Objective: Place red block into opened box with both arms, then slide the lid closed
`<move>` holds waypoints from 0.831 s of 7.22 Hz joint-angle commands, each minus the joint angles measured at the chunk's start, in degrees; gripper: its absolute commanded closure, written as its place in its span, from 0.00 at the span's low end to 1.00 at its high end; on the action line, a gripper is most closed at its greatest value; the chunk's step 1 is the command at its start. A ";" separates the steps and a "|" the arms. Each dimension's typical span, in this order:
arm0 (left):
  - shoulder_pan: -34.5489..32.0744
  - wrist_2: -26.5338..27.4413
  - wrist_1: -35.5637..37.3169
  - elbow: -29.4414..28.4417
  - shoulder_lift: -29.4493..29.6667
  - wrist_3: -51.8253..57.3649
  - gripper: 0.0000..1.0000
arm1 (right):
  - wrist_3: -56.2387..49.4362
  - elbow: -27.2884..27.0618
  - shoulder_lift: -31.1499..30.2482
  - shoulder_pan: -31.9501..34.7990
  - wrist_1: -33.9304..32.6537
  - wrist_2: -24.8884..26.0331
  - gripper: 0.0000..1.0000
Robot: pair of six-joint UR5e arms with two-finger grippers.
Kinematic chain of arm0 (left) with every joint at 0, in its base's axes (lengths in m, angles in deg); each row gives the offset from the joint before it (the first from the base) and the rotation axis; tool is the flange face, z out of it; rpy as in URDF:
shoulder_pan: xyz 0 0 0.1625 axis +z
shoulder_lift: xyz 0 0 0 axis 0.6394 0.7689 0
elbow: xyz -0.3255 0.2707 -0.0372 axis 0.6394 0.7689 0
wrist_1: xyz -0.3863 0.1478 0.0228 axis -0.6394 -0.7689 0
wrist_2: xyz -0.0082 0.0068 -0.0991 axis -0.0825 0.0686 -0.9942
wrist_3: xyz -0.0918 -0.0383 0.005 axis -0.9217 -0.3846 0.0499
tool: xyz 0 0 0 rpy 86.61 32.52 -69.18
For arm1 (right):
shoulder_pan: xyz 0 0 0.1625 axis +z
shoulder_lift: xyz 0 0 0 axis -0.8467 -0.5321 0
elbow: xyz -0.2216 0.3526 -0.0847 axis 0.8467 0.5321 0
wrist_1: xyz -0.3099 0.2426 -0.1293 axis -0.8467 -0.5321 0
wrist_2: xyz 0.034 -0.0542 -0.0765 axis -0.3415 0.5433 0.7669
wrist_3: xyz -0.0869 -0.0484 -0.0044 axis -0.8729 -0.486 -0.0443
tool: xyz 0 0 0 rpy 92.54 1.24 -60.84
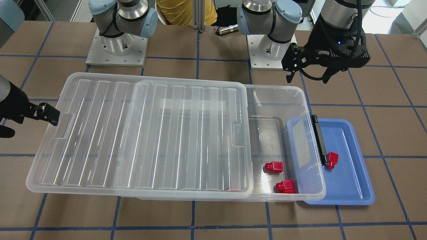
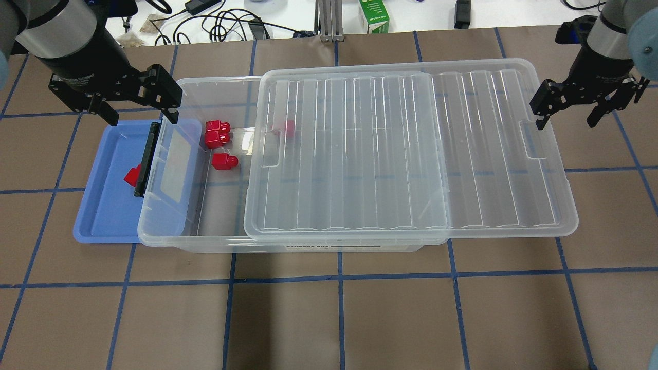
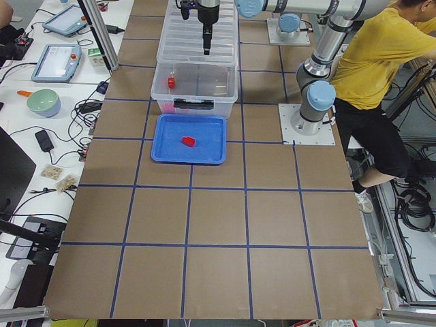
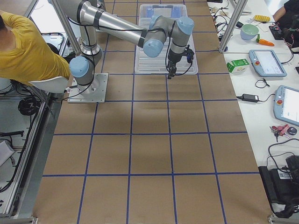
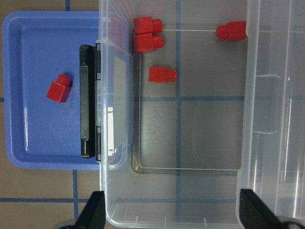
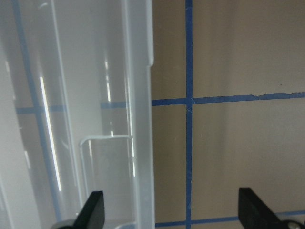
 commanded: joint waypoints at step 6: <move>19.14 -4.77 2.59 0.38 7.83 32.90 0.00 | 5.87 -0.94 -12.37 4.56 8.64 -2.73 0.00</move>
